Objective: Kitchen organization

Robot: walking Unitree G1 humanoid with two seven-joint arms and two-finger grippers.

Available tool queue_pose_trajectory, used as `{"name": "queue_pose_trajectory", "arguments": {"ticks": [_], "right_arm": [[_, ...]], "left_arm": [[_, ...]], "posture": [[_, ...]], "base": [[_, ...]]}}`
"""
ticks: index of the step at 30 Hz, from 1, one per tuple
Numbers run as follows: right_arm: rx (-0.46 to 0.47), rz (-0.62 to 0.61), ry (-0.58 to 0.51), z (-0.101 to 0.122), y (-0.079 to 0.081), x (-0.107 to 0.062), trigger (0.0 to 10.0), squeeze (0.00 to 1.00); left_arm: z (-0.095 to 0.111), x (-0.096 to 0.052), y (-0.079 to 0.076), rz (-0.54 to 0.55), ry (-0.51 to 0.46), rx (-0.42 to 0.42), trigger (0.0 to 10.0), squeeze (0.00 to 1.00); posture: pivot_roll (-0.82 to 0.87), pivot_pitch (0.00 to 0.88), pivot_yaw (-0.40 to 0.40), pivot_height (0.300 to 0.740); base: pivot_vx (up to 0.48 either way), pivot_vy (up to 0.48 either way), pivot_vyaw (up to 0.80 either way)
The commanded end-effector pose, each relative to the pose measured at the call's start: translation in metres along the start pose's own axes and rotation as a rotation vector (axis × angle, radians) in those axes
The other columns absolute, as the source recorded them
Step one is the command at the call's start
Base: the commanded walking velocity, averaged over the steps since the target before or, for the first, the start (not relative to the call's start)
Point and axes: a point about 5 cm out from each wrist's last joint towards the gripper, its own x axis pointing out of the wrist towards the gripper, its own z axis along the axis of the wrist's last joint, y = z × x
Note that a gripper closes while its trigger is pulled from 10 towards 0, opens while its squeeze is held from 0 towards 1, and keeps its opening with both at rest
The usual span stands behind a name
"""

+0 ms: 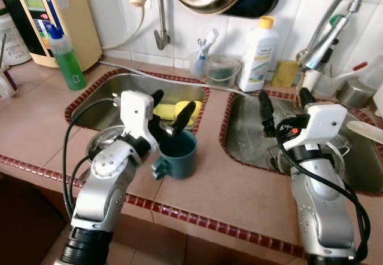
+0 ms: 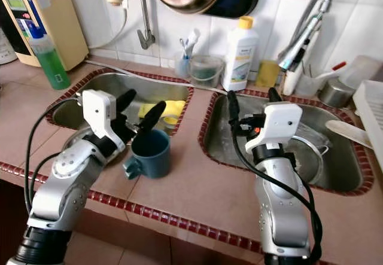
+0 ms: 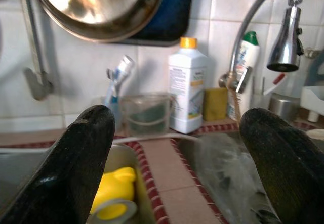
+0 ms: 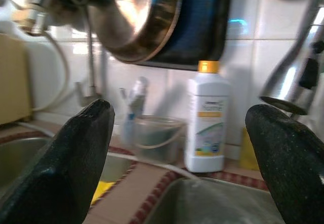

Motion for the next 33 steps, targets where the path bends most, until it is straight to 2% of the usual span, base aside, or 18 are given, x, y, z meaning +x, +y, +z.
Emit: {"name": "queue_pose_trajectory", "arguments": {"ticks": [1,6,11,12,20,25,30,31,33], "right_arm": [[0.011,0.034,-0.015,0.006,0.006,-0.002,10.0,0.00],[0.034,0.088,0.033,-0.002,0.015,-0.021,10.0,0.00],[0.055,0.136,0.120,-0.013,0.023,-0.048,10.0,0.00],[0.057,0.137,0.125,-0.014,0.023,-0.049,10.0,0.00],[0.075,0.239,0.215,-0.014,0.031,-0.091,10.0,0.00],[0.091,0.291,0.243,-0.013,0.033,-0.102,10.0,0.00],[0.115,0.336,0.271,-0.012,0.034,-0.107,10.0,0.00],[0.114,0.351,0.281,-0.013,0.034,-0.109,10.0,0.00],[0.117,0.362,0.288,-0.013,0.034,-0.111,10.0,0.00]], "left_arm": [[0.007,-0.004,0.005,0.012,-0.010,0.038,10.0,0.00],[0.014,-0.008,0.012,0.014,-0.008,0.064,10.0,0.00],[0.019,-0.016,0.024,0.009,0.012,0.097,10.0,0.00],[0.019,-0.016,0.025,0.008,0.014,0.097,10.0,0.00],[0.026,-0.023,0.030,-0.011,0.020,0.132,10.0,0.00],[0.021,-0.028,0.030,-0.043,0.047,0.141,10.0,0.00],[0.011,-0.039,0.020,-0.186,0.119,0.211,10.0,0.00],[0.008,-0.044,0.014,-0.247,0.150,0.191,10.0,0.00],[0.006,-0.048,0.011,-0.281,0.165,0.185,10.0,0.00]], "posture": [[-0.11,0.000,-0.002,0.740],[-0.11,0.000,0.002,0.740],[-0.11,0.000,0.011,0.740],[-0.11,0.000,0.011,0.740],[-0.11,0.023,0.011,0.740],[-0.12,0.036,0.015,0.740],[-0.12,0.045,0.012,0.740],[-0.12,0.048,0.009,0.740],[-0.12,0.052,0.007,0.740]], "base": [[0.000,0.000,0.00],[0.000,0.000,0.00],[0.000,0.000,0.00],[0.000,0.000,0.00],[0.000,0.000,0.00],[0.000,0.000,0.00],[0.000,0.000,0.00],[0.000,0.000,0.00],[0.000,0.000,0.00]]}}
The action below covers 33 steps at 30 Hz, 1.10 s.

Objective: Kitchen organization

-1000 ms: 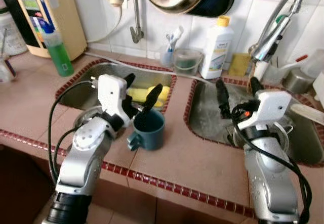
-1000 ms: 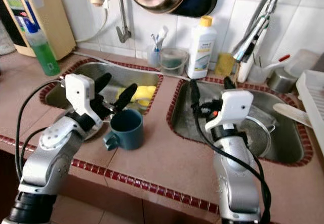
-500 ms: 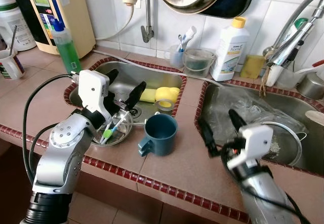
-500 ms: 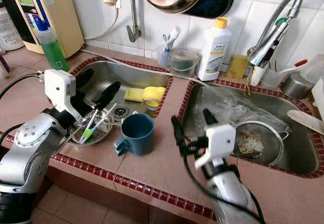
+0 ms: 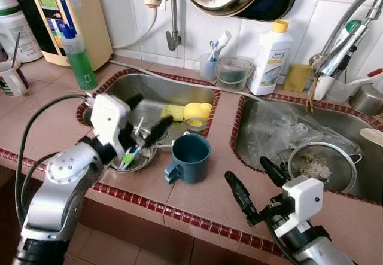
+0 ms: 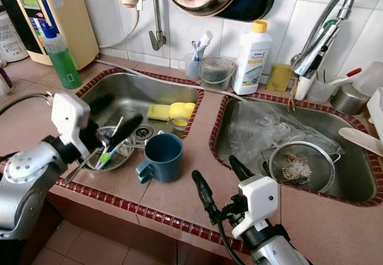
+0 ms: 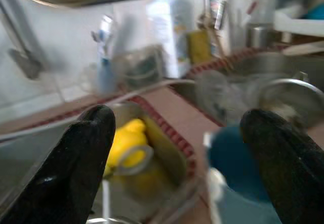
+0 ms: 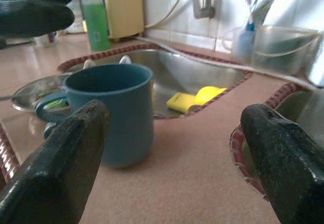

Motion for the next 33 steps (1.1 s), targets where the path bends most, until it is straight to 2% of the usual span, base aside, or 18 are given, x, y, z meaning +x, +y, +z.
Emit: {"name": "queue_pose_trajectory", "arguments": {"ticks": [1,4,6,10,13,16,20,25,33], "right_arm": [[0.010,0.044,0.004,0.003,0.003,-0.003,10.0,0.00],[0.010,0.056,0.014,0.003,0.002,-0.004,10.0,0.00],[0.006,0.066,0.025,0.002,0.001,-0.006,10.0,0.00],[0.006,0.076,0.035,0.002,-0.001,-0.007,10.0,0.00],[0.004,0.088,0.038,0.002,-0.003,-0.007,10.0,0.00],[0.002,0.098,0.043,0.001,-0.004,-0.004,10.0,0.00],[0.004,0.116,0.045,0.001,-0.002,-0.003,10.0,0.00],[0.002,0.127,0.047,0.002,-0.004,-0.002,10.0,0.00],[-0.001,0.137,0.047,0.003,-0.004,-0.002,10.0,0.00]], "left_arm": [[0.007,-0.004,-0.009,-0.078,-0.013,0.008,10.0,0.00],[0.007,-0.008,-0.013,-0.114,-0.012,-0.012,10.0,0.00],[0.005,-0.015,-0.023,-0.177,0.014,-0.022,10.0,0.00],[0.004,-0.022,-0.032,-0.227,0.027,-0.029,10.0,0.00],[0.002,-0.030,-0.043,-0.283,0.046,-0.063,10.0,0.00],[-0.009,-0.037,-0.057,-0.341,0.118,-0.107,10.0,0.00],[-0.016,-0.037,-0.064,-0.336,0.147,-0.140,10.0,0.00],[-0.021,-0.029,-0.067,-0.278,0.169,-0.183,10.0,0.00],[-0.018,-0.026,-0.067,-0.239,0.146,-0.162,10.0,0.00]], "posture": [[-0.12,0.054,-0.002,0.740],[-0.12,0.056,-0.005,0.740],[-0.12,0.057,-0.014,0.740],[-0.12,0.057,-0.023,0.740],[-0.11,0.055,-0.037,0.740],[-0.10,0.048,-0.047,0.740],[-0.10,0.042,-0.055,0.740],[-0.09,0.032,-0.067,0.740],[-0.09,0.025,-0.073,0.740]], "base": [[0.000,0.000,0.00],[0.000,0.000,0.00],[0.000,0.000,0.00],[0.000,0.000,0.00],[0.000,0.000,0.00],[0.000,0.000,0.00],[0.000,0.000,0.00],[0.000,0.000,0.00],[0.000,0.000,0.00]]}}
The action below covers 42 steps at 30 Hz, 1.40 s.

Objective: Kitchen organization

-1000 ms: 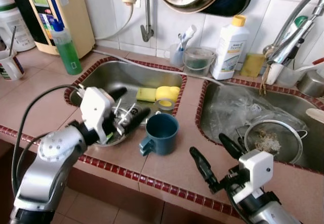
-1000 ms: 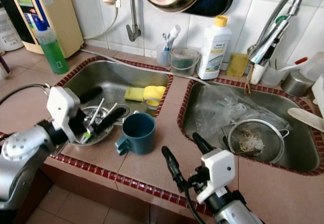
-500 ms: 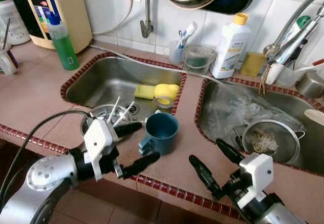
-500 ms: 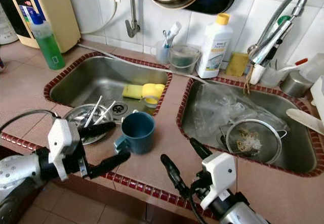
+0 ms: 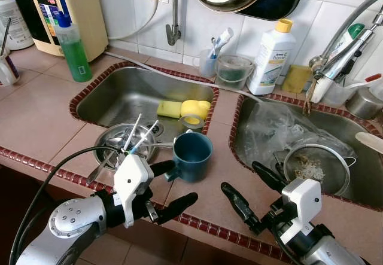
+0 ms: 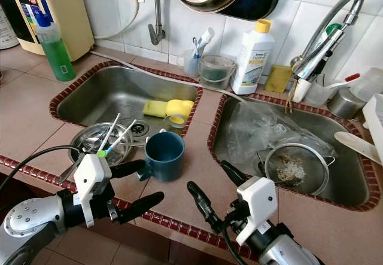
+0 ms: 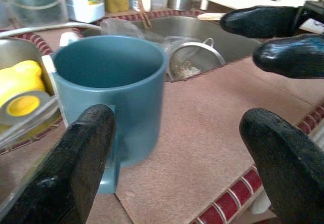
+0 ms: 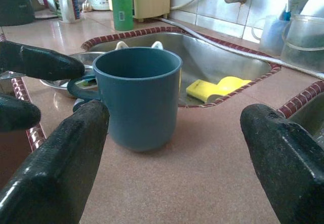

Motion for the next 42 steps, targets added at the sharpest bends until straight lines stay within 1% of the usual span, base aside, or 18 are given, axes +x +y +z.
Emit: {"name": "queue_pose_trajectory", "arguments": {"ticks": [1,4,6,8,10,13,17,19,20,25,26,33,37,39,42], "right_arm": [[-0.001,0.015,0.012,0.000,0.000,0.000,10.0,0.00],[0.001,0.020,0.012,0.000,0.000,0.000,10.0,0.00],[0.002,0.021,0.013,-0.001,0.000,0.001,10.0,0.00],[0.003,0.027,0.013,-0.001,0.000,0.001,10.0,0.00],[0.004,0.031,0.014,-0.001,0.000,0.001,10.0,0.00],[0.005,0.033,0.014,-0.001,0.000,0.002,10.0,0.00],[0.000,0.037,0.012,0.000,0.000,0.004,10.0,0.00],[0.000,0.036,0.011,0.000,-0.001,0.004,10.0,0.00],[-0.001,0.033,0.010,0.000,-0.001,0.004,10.0,0.00],[-0.001,0.028,0.008,0.002,-0.001,0.004,10.0,0.00],[-0.003,0.026,0.008,0.002,-0.001,0.003,10.0,0.00],[-0.002,0.019,0.008,0.003,-0.001,0.003,10.0,0.00],[-0.005,0.018,0.008,0.004,-0.002,0.003,10.0,0.00],[-0.007,0.016,0.009,0.004,-0.002,0.004,10.0,0.00],[-0.009,0.013,0.008,0.004,-0.003,0.004,10.0,0.00]], "left_arm": [[0.008,0.001,0.000,0.005,-0.010,0.045,10.0,0.00],[0.012,-0.001,0.003,0.021,-0.023,0.054,10.0,0.00],[0.017,-0.002,0.006,0.035,-0.051,0.045,10.0,0.00],[0.020,-0.004,0.008,0.043,-0.058,0.069,10.0,0.00],[0.023,-0.004,0.010,0.054,-0.072,0.066,10.0,0.00],[0.023,-0.004,0.012,0.065,-0.075,0.077,10.0,0.00],[0.012,0.001,0.014,0.096,-0.039,0.056,10.0,0.00],[0.009,0.004,0.014,0.126,-0.034,0.066,10.0,0.00],[0.006,0.007,0.015,0.143,-0.019,0.053,10.0,0.00],[0.000,0.014,0.015,0.191,0.000,0.051,10.0,0.00],[0.000,0.015,0.015,0.201,-0.002,0.063,10.0,0.00],[-0.002,0.017,0.016,0.221,0.015,0.075,10.0,0.00],[-0.007,0.018,0.015,0.227,0.040,0.083,10.0,0.00],[-0.009,0.019,0.013,0.223,0.056,0.100,10.0,0.00],[-0.008,0.019,0.013,0.219,0.052,0.096,10.0,0.00]], "posture": [[-0.09,0.024,-0.073,0.740],[-0.09,0.024,-0.076,0.740],[-0.09,0.022,-0.077,0.740],[-0.08,0.019,-0.079,0.740],[-0.08,0.019,-0.080,0.740],[-0.08,0.020,-0.082,0.740],[-0.08,0.020,-0.085,0.740],[-0.09,0.022,-0.085,0.740],[-0.09,0.022,-0.086,0.740],[-0.09,0.027,-0.088,0.740],[-0.10,0.030,-0.087,0.740],[-0.10,0.041,-0.088,0.740],[-0.11,0.043,-0.085,0.740],[-0.11,0.044,-0.084,0.740],[-0.11,0.043,-0.084,0.740]], "base": [[0.000,0.000,0.00],[0.000,0.000,0.00],[0.000,0.000,0.00],[0.000,0.000,0.00],[0.000,0.000,0.00],[0.000,0.000,0.00],[0.000,0.000,0.00],[0.000,0.000,0.00],[0.000,0.000,0.00],[0.000,0.000,0.00],[0.000,0.000,0.00],[0.000,0.000,0.00],[0.000,0.000,0.00],[0.000,0.000,0.00],[0.000,0.000,0.00]]}}
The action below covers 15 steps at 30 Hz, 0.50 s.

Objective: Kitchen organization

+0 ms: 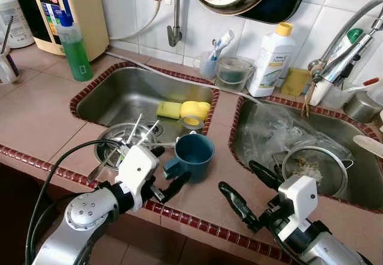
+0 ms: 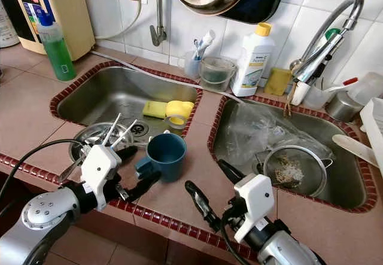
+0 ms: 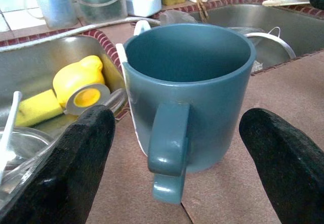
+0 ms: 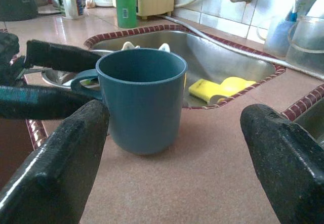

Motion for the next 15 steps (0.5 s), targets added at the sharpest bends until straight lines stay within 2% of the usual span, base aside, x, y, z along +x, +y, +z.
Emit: {"name": "queue_pose_trajectory", "arguments": {"ticks": [1,10,11,12,15], "right_arm": [[-0.011,-0.004,-0.003,0.0031,-0.0020,-0.0007,10.0,0.00],[-0.020,-0.013,0.008,0.0015,-0.0031,-0.0009,10.0,0.00],[-0.019,-0.013,0.008,0.0017,-0.0032,-0.0010,10.0,0.00],[-0.019,-0.014,0.008,0.0017,-0.0033,-0.0010,10.0,0.00],[-0.019,-0.015,0.008,0.0017,-0.0034,-0.0010,10.0,0.00]], "left_arm": [[-0.0010,0.0009,-0.0018,-0.006,0.003,0.003,10.0,0.00],[-0.0054,0.0008,-0.0020,-0.005,0.039,0.021,10.0,0.00],[-0.0072,0.0001,-0.0033,-0.032,0.047,0.007,1.6,0.00],[-0.0077,-0.0005,-0.0029,-0.028,0.053,0.012,0.5,0.00],[-0.0088,-0.0012,-0.0022,-0.028,0.059,0.006,0.0,0.00]], "posture": [[-0.10,0.045,-0.083,0.740],[-0.10,0.048,-0.084,0.740],[-0.10,0.049,-0.083,0.740],[-0.10,0.049,-0.083,0.740],[-0.10,0.048,-0.084,0.740]], "base": [[0.000,0.000,0.00],[0.000,0.000,0.00],[0.000,0.000,0.00],[0.000,0.000,0.00],[0.000,0.000,0.00]]}}
